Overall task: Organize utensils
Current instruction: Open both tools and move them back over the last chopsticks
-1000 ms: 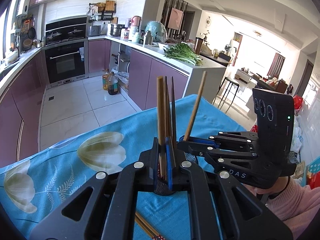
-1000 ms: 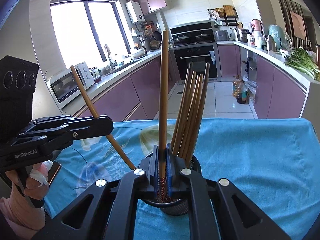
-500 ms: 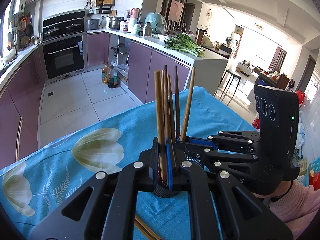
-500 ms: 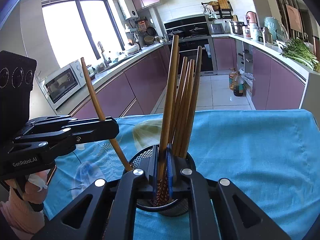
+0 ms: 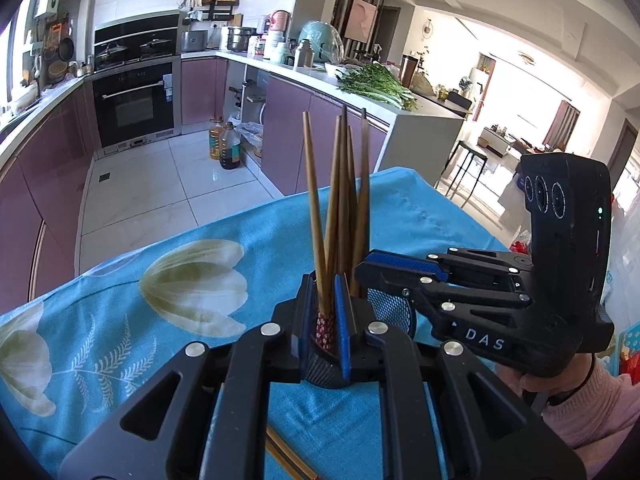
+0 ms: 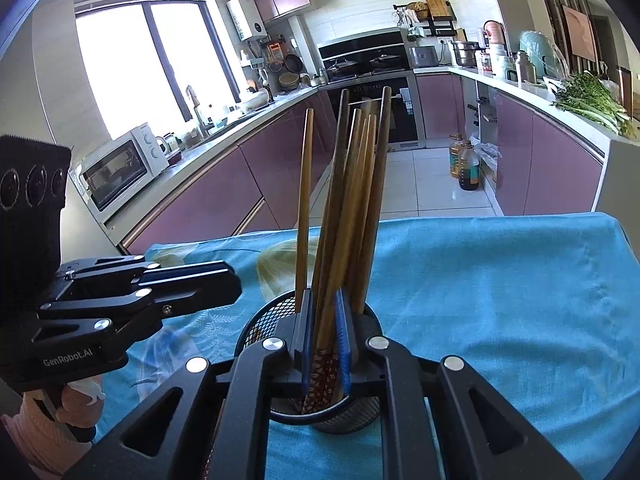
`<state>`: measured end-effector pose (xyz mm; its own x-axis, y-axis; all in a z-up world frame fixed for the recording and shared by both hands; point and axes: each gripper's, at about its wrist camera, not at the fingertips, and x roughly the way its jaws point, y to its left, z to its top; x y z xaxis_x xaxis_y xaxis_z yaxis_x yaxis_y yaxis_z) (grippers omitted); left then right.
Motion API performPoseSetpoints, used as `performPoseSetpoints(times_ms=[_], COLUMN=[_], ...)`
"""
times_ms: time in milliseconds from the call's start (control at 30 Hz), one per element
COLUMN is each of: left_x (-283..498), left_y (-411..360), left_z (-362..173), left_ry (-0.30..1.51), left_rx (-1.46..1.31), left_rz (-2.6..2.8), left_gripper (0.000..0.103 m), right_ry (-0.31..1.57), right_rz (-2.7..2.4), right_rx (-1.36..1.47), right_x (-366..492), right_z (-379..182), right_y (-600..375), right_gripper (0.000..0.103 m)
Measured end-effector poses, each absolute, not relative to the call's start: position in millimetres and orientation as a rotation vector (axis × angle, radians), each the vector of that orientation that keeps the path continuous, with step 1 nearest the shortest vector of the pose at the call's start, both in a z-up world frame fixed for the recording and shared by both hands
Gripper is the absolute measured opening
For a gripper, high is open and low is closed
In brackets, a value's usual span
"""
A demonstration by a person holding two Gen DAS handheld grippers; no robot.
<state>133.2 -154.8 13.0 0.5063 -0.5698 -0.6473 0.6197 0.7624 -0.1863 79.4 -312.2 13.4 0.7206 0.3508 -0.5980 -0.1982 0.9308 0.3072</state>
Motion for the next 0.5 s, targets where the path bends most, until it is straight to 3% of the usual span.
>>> performPoseSetpoints(times_ms=[233,367,500], left_x=[106.0,88.1,77.0], left_y=[-123.5,-96.5,-70.6], left_z=[16.3,14.0,6.3], left_ry=[0.668,0.622,0.62], left_rx=[0.037,0.017,-0.008], left_rz=[-0.63,-0.564,-0.5], left_gripper=[0.032,0.053,0.06], right_ry=[0.674,0.64,0.632], right_rz=[0.323,0.401,0.51], right_rx=[0.221,0.196,0.149], right_x=[62.9,40.0,14.6], right_z=[19.7,28.1,28.0], right_y=[-314.0,-304.3,-282.6], right_gripper=[0.02,0.025,0.031])
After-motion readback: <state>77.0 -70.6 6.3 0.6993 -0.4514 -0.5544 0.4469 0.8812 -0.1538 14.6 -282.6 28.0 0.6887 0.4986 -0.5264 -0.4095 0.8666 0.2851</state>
